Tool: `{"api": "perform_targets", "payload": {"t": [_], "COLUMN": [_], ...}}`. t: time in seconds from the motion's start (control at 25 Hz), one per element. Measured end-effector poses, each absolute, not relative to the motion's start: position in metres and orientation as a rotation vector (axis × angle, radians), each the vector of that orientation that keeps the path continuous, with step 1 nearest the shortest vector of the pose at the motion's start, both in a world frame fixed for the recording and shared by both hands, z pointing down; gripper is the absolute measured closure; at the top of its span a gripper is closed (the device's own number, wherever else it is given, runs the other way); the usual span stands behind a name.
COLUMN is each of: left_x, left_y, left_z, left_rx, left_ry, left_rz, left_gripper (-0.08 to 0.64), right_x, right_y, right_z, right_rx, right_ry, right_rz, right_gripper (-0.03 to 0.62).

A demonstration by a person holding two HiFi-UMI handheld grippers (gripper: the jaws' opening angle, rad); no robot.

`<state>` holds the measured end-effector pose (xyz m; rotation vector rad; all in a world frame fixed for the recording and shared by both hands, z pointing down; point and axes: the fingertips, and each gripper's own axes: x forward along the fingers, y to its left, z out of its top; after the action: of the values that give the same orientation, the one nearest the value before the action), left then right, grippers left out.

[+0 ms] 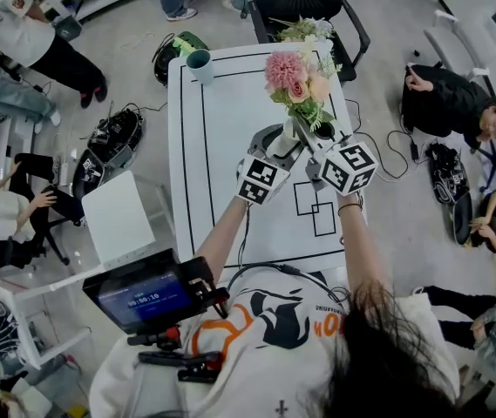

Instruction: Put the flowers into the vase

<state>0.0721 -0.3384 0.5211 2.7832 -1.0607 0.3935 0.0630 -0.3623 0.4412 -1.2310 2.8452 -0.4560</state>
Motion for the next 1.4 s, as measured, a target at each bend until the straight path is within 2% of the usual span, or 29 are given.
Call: {"api": "perform_targets", "payload": {"t": [0.36, 0.56, 0.76, 1.4], "left_x": [0.072, 0.071, 0.071, 0.072], "left_y": [-0.338, -0.339, -0.339, -0.339], "left_z": [0.52, 0.521, 0.522, 0.521], "left_rx": [2.79, 2.79, 2.784, 2.784], "left_ry": [-1.066, -1.065, -1.074, -1.072], "left_rz": [0.406, 0.407, 0.41, 0.419], "left_gripper": [0.336, 0.337, 0.337, 0.337], "right_x": [0.059, 0.053, 0.056, 0.09], "right_y": [-0.35, -0.341, -0.334, -0.3], "right_z": [0.458, 0.462, 0.46, 0.47], "right_rx": [-1.285, -1.298, -1.323, -1.422], "right_ry": [2.982, 3.082, 3.097, 2.933], "right_rz": [-0.357, -0.314, -0.295, -0.518], "right_gripper": [0.528, 0.44, 0.39, 0.377]}}
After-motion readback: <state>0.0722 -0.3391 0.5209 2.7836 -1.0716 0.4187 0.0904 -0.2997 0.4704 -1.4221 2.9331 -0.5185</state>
